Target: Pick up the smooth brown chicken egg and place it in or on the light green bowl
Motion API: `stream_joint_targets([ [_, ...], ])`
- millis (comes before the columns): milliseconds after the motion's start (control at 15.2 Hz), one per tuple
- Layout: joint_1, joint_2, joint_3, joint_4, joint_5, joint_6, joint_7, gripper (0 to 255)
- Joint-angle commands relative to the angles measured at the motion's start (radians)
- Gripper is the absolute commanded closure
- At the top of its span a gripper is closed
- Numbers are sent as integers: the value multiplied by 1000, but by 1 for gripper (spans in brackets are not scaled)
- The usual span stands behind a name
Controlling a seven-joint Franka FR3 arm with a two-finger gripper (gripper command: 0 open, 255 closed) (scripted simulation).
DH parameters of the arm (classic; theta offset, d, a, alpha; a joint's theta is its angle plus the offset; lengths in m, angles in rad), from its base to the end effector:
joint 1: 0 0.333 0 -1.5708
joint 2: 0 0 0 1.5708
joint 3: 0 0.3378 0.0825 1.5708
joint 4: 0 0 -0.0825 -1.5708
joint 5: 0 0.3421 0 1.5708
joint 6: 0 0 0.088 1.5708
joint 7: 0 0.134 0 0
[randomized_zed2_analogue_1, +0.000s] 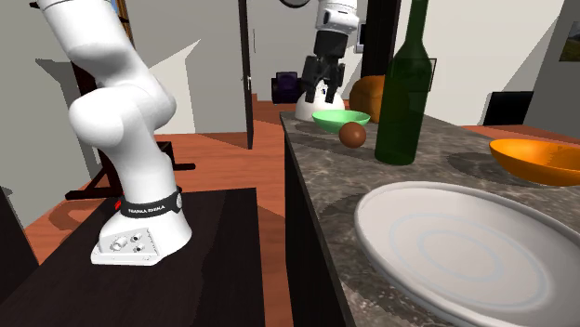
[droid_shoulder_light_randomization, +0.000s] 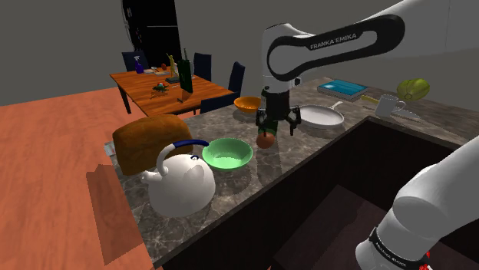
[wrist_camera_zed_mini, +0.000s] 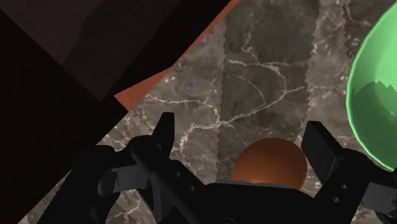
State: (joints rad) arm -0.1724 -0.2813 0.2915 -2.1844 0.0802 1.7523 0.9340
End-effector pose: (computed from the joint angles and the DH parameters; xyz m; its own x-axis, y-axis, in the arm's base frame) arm 0.3999 0.0659 0.4956 0.6503 -0.7541 -0.0918 -0.7428 -0.6565 0.1314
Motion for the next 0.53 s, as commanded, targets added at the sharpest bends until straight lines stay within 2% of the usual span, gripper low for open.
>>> stream_joint_targets([
  [0,-21,89,26,58,-32,25,133,0],
  [330,-48,297,46,214,-131,47,430,0],
  [462,-46,307,43,209,-136,60,444,0],
])
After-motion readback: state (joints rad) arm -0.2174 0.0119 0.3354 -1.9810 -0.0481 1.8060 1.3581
